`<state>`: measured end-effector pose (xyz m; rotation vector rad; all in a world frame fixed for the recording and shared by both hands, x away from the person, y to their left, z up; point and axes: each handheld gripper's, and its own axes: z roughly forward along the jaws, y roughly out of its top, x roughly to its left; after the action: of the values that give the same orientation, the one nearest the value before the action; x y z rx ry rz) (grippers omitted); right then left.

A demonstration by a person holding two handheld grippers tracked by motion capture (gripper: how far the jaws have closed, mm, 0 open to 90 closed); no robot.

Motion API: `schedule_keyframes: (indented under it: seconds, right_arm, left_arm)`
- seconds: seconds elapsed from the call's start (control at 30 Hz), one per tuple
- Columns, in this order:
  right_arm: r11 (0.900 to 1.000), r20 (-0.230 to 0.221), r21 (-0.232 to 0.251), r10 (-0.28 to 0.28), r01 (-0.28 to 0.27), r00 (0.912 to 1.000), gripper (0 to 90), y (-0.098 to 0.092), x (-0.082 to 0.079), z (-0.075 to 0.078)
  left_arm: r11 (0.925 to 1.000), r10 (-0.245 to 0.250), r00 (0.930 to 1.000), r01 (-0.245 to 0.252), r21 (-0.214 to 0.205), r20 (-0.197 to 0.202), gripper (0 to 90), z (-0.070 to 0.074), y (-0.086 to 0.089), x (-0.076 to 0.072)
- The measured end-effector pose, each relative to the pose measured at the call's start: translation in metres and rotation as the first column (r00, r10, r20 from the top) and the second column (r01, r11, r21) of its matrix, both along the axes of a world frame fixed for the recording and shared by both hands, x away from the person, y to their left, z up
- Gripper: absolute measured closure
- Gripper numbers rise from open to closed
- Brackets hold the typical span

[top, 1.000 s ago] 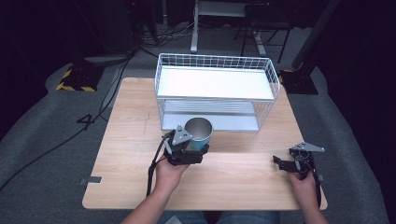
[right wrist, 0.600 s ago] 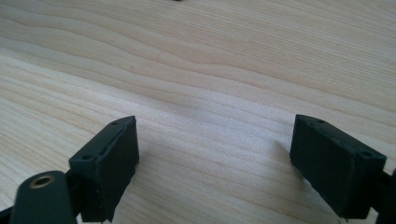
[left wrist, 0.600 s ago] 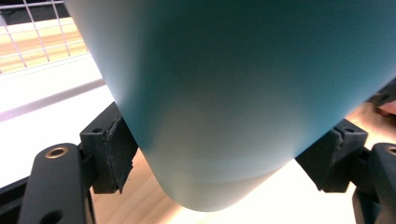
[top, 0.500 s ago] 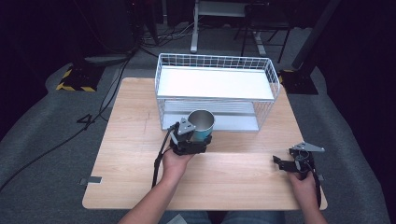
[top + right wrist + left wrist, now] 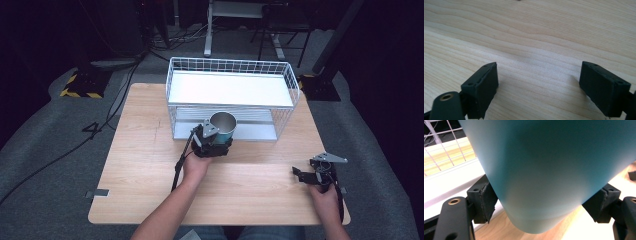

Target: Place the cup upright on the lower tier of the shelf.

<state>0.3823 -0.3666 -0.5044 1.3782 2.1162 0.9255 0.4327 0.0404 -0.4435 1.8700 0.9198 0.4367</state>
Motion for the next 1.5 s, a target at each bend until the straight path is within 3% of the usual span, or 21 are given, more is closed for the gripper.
schedule_keyframes:
  seconds: [0.23,0.7,1.0,1.5]
  right_arm:
    - [1.0000,0.000,0.000,0.000,0.000,1.0000,16.0,0.000,0.000,0.000]
    - [1.0000,0.000,0.000,0.001,-0.001,1.0000,16.0,0.000,0.000,0.000]
    - [1.0000,0.000,0.000,0.001,-0.001,1.0000,16.0,0.000,0.000,0.000]
    - [1.0000,0.000,0.000,0.001,-0.001,1.0000,16.0,0.000,0.000,0.000]
  left_arm:
    - [0.9994,0.028,0.9993,-0.029,-0.020,-0.023,22.7,-0.004,-0.009,0.018]
    - [0.9949,0.101,0.9948,-0.101,0.002,-0.013,22.6,-0.018,-0.026,0.054]
    - [0.9909,0.134,0.9909,-0.133,0.020,-0.017,22.6,-0.032,-0.029,0.065]
    - [0.9893,0.143,0.9891,-0.142,0.035,-0.035,22.6,-0.037,-0.036,0.076]
